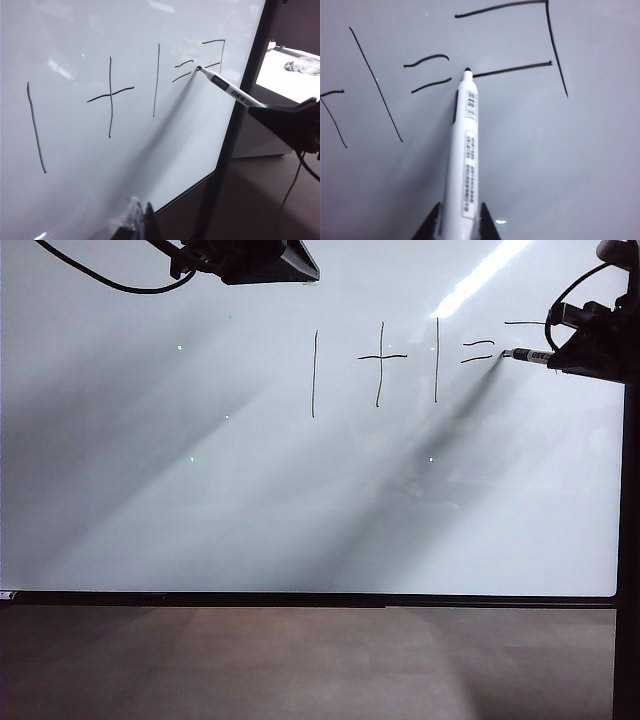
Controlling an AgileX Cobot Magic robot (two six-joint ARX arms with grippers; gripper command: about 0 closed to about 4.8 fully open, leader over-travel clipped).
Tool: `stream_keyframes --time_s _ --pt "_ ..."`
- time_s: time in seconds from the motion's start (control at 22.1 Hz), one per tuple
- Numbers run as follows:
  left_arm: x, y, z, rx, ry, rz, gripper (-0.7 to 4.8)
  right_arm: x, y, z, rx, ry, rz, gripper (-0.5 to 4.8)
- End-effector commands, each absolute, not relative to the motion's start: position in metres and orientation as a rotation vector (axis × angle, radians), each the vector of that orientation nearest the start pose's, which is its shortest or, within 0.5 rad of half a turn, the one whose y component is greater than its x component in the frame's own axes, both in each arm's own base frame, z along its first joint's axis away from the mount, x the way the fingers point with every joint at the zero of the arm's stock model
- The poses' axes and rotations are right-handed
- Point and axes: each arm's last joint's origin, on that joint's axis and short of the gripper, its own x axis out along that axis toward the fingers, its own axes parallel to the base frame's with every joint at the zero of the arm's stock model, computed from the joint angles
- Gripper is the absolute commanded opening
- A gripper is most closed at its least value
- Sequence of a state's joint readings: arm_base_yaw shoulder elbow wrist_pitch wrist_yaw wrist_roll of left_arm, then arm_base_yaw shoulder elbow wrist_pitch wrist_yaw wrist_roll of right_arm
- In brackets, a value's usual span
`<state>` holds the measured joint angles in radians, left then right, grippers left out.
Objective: Reach to the right to find the marker pen, pick it up, and write the answer to the math problem on the whiteboard.
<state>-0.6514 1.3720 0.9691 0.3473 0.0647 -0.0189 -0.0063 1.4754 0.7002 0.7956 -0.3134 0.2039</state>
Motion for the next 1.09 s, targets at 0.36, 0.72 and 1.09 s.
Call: stream_keyframes --time_s 0.36,0.72,1.09 --pt "0.247 -0.191 0.319 -0.005 0.047 -0.719 -0.04 0.312 0.007 0.240 0.199 0.001 0.301 -0.07" --pt "0.247 -0.191 0.319 -0.005 0.047 -0.719 -0.05 0.315 0.006 0.231 0.206 0.046 0.294 -0.07" --pt "0.247 -0.191 0.319 -0.004 0.049 -0.719 -0.05 0.319 0.006 0.217 0.196 0.095 0.289 -0.07"
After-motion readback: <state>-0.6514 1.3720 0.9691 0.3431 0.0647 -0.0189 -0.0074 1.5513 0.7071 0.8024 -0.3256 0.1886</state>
